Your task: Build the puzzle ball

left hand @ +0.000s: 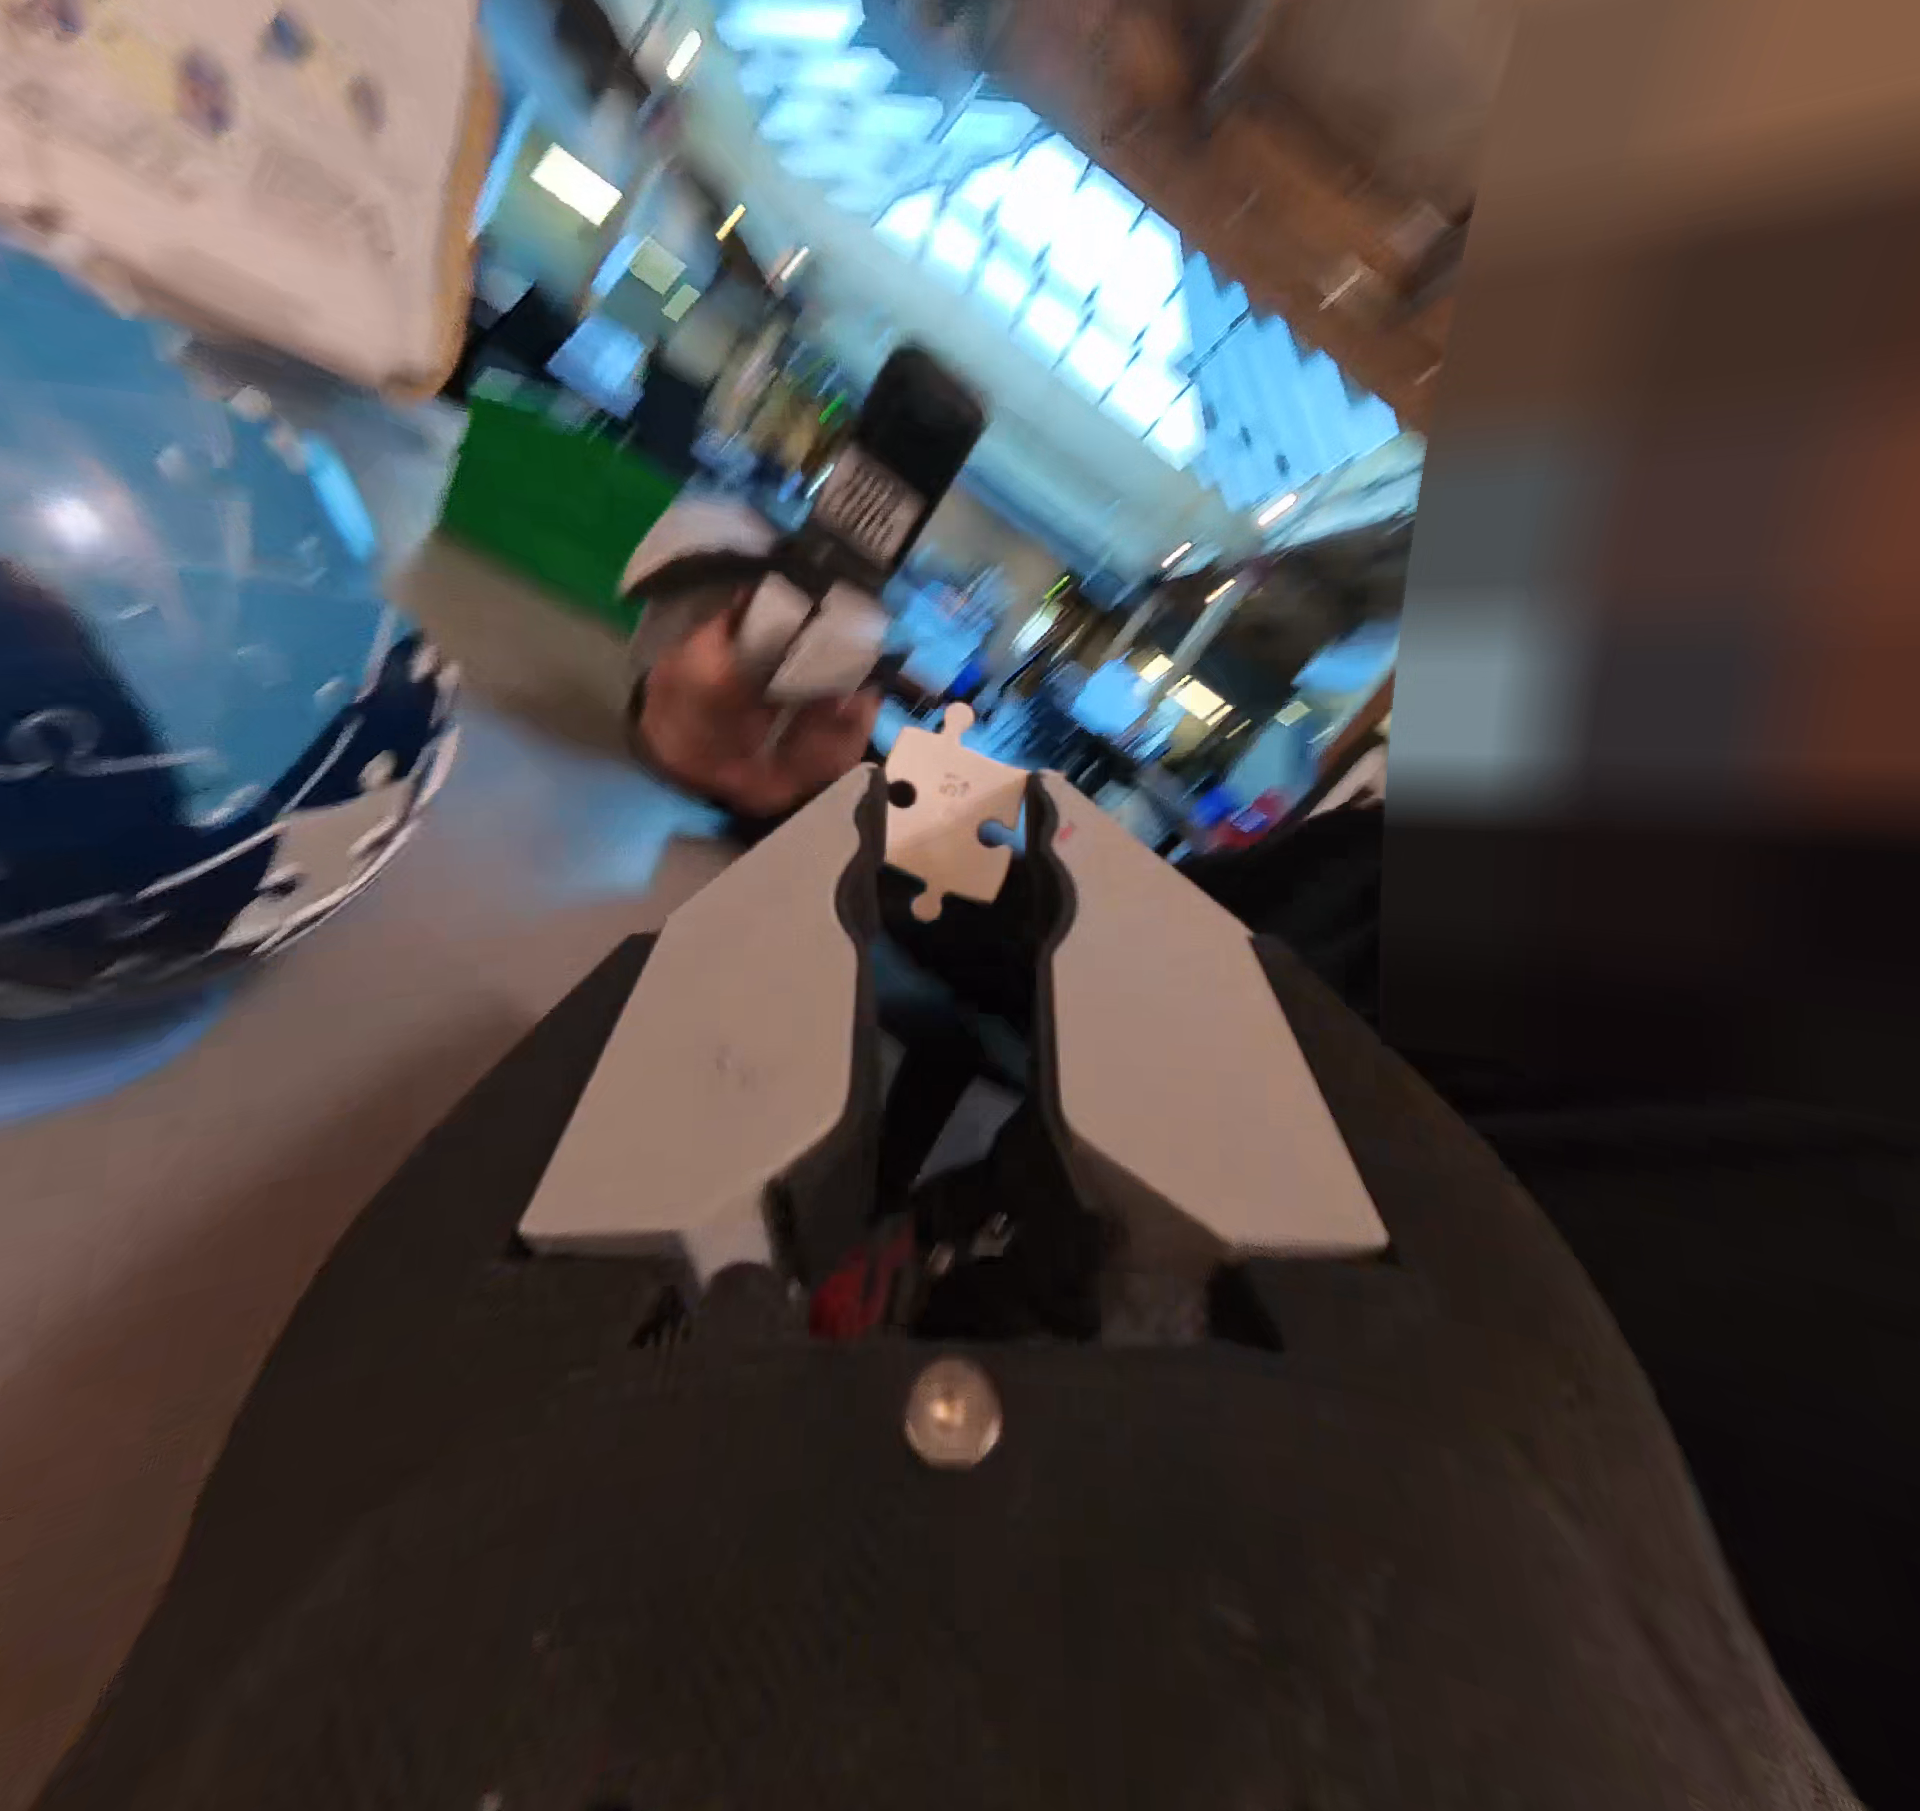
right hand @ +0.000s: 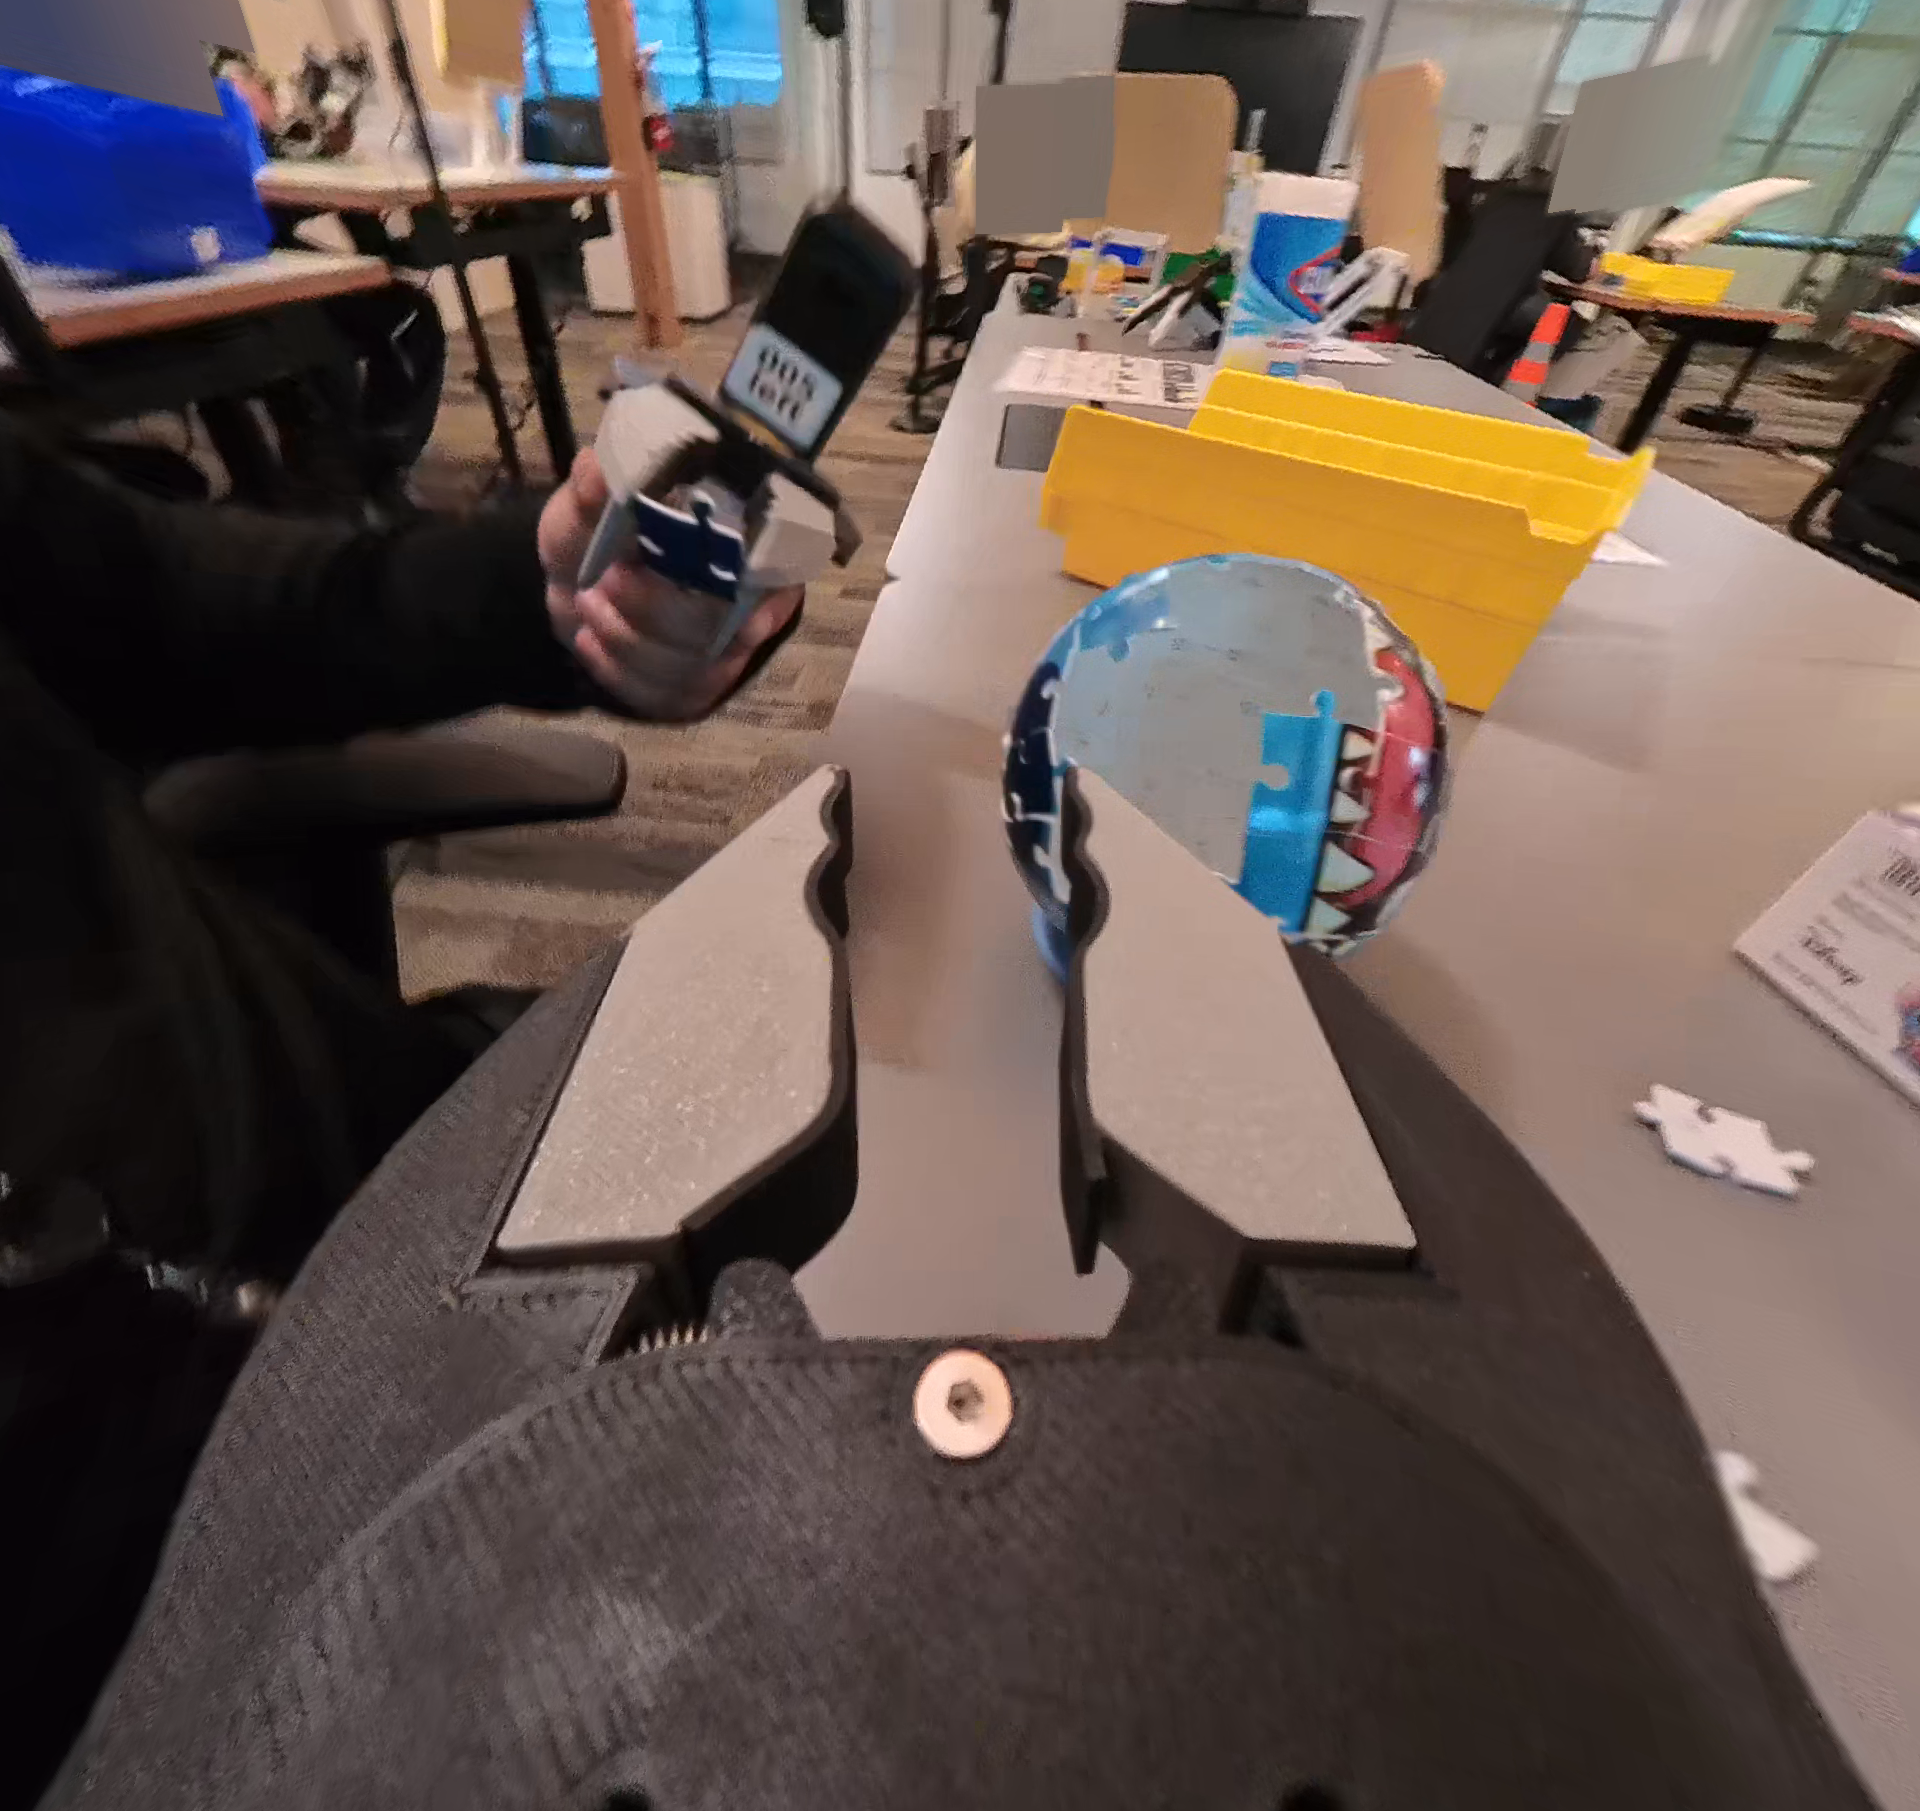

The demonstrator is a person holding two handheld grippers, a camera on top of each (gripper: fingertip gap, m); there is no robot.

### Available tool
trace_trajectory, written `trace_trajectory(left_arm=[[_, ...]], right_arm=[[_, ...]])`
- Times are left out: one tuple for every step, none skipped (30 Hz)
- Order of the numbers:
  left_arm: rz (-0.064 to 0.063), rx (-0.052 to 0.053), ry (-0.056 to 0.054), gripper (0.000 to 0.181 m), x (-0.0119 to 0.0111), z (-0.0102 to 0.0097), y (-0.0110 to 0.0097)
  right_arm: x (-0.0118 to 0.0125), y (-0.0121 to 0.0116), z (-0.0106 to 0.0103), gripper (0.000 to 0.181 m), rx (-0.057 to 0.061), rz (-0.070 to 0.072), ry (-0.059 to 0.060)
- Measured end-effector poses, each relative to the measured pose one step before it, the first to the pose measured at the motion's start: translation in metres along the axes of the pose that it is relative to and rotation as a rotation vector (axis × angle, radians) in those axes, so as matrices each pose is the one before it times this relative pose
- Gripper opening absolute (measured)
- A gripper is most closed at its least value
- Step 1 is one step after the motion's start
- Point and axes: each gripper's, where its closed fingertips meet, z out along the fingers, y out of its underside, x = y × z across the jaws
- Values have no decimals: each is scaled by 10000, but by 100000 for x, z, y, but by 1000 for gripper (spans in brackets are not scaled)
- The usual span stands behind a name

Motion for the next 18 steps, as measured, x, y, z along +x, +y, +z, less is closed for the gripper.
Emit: trace_trajectory(left_arm=[[117,827,798,25,1021,-120,-773],[297,770,715,25,951,-71,-691],[440,737,749,25,1042,-66,-633],[488,691,897,25,1279,-87,-551],[540,600,789,24,1125,-104,-441],[475,362,466,24,592,-54,-189],[332,174,354,24,401,7,-14],[195,173,232,24,186,52,-60],[154,191,53,24,-47,98,-112],[188,206,84,24,83,132,-154],[142,144,16,24,4,181,-97],[155,26,-39,24,-48,188,38],[145,-15,-16,26,12,178,71],[86,4,0,26,36,143,45],[9,105,31,26,63,92,-105],[-55,126,73,26,92,77,-109],[-40,32,35,26,41,77,60],[29,-41,-13,26,5,79,234]], right_arm=[[-603,-105,602,35,121,570,147],[-943,33,658,36,101,742,-121],[-1168,75,751,36,99,871,-338],[-1315,24,806,35,140,860,-530],[-1483,-74,818,37,161,737,-711],[-1374,-107,777,37,101,594,-732],[-984,-219,684,37,102,504,-516],[-771,-409,593,37,206,432,-404],[-811,-411,527,33,227,364,-442],[-724,-289,524,29,182,343,-429],[-669,-203,506,29,175,335,-444],[-633,-114,499,30,172,317,-484],[-335,-9,471,31,124,328,-375],[30,105,422,32,56,303,-222],[262,138,356,34,17,201,-117],[379,89,271,34,34,108,-31],[163,-32,207,35,110,52,-125],[-106,-78,159,34,132,47,-267]])
